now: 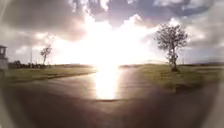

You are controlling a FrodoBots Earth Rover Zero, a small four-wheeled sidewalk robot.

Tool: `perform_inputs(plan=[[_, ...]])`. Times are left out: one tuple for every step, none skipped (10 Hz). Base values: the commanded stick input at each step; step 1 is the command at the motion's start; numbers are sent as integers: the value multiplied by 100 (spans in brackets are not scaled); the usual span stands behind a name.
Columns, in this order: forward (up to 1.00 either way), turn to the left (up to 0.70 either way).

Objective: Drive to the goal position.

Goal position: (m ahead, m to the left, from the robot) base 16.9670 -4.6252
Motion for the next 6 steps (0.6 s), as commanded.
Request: perform_inputs(plan=[[70, -14], [70, -14], [70, -14], [70, -14], [70, -14], [70, -14]])
